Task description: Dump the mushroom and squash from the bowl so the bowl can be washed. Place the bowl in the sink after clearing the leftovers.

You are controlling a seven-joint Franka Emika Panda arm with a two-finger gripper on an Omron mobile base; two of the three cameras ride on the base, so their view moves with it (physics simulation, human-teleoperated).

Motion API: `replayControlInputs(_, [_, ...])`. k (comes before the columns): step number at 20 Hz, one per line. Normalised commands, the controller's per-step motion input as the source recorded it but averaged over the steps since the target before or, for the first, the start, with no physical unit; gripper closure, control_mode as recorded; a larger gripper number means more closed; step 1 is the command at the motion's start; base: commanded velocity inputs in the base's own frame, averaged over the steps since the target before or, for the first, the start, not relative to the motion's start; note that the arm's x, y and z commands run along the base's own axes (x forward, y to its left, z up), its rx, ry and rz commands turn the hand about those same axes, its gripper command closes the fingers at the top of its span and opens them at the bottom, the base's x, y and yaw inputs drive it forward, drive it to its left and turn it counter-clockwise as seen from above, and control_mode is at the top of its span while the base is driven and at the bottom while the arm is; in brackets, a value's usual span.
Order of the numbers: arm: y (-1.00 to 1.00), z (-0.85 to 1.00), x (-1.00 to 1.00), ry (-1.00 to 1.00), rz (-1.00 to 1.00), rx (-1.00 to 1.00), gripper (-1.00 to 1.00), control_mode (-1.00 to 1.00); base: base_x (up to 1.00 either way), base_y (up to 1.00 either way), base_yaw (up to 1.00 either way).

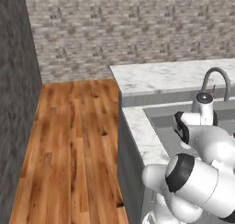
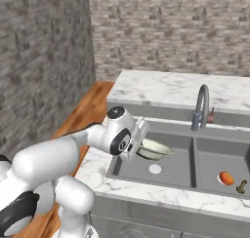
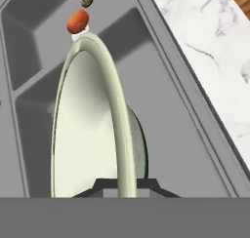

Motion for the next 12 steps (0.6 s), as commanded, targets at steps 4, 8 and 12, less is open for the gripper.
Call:
replayControlInputs(4, [-0.18,-0.26,0.33,0.19,-0.14,0.04,1.00,-1.00,0.00,0.00,0.00])
replayControlInputs(8, [-0.11,-0.18,0.04,0.08,-0.13,0.11,1.00,-1.00,0.00,0.00,0.00])
replayControlInputs(12, [-0.09,-0.29,0.20,0.00,-0.15,0.15,1.00,-1.00,0.00,0.00,0.00])
